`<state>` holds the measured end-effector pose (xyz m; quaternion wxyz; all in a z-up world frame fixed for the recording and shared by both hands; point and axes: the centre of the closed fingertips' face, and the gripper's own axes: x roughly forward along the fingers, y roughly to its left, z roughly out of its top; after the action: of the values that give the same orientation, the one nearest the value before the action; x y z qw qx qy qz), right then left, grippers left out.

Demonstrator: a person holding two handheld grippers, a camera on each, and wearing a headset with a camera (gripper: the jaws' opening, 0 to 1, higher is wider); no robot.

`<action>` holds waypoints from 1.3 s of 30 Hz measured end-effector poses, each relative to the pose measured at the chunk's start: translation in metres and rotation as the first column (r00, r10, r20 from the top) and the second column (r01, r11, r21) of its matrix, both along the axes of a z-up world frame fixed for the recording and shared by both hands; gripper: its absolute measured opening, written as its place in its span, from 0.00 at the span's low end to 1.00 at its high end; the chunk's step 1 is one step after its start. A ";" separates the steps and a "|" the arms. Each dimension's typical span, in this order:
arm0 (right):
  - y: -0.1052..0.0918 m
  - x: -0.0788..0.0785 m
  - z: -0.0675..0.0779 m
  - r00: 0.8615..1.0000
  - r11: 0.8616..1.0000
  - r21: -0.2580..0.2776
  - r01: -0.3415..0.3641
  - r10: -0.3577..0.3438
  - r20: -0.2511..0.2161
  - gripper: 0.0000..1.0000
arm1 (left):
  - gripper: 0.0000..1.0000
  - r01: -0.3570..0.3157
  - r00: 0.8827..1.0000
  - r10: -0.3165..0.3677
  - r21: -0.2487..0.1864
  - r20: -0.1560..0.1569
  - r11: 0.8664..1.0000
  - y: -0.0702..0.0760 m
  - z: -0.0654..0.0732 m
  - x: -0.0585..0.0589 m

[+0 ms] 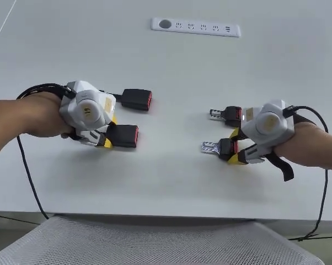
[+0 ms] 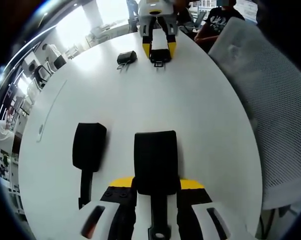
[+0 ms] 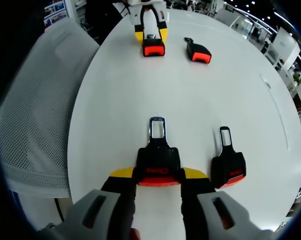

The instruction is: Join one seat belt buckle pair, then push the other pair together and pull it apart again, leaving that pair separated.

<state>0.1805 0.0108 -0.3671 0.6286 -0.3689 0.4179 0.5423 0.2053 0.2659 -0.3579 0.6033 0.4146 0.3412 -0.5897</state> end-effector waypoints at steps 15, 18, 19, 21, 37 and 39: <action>0.054 0.006 0.001 0.999 0.996 0.073 -0.046 0.045 0.018 0.35 | 0.32 0.004 1.000 -0.004 0.003 0.002 1.000 0.000 0.000 0.000; 0.065 0.006 0.001 0.999 0.995 0.087 -0.042 0.040 0.025 0.35 | 0.32 0.002 1.000 -0.002 0.006 0.002 1.000 0.000 0.000 0.000; 0.068 0.006 0.000 0.999 0.995 0.090 -0.043 0.041 0.026 0.35 | 0.32 0.001 1.000 -0.001 0.007 0.002 1.000 0.000 0.000 0.000; 0.076 0.006 0.001 0.999 0.994 0.099 -0.044 0.042 0.027 0.35 | 0.32 0.002 1.000 -0.002 0.009 0.004 1.000 0.000 0.001 0.000; 0.134 0.021 -0.004 0.998 0.988 0.150 -0.047 0.040 0.048 0.35 | 0.31 0.003 1.000 -0.003 0.007 0.005 1.000 0.004 -0.010 0.009; 0.140 0.021 -0.004 0.998 0.987 0.154 -0.050 0.042 0.049 0.35 | 0.31 0.003 1.000 -0.003 0.006 0.005 1.000 0.004 -0.012 0.011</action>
<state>0.2016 0.1503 -0.3707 0.6521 -0.3409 0.3514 0.5789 0.2159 0.2699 -0.3696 0.6018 0.4185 0.3409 -0.5886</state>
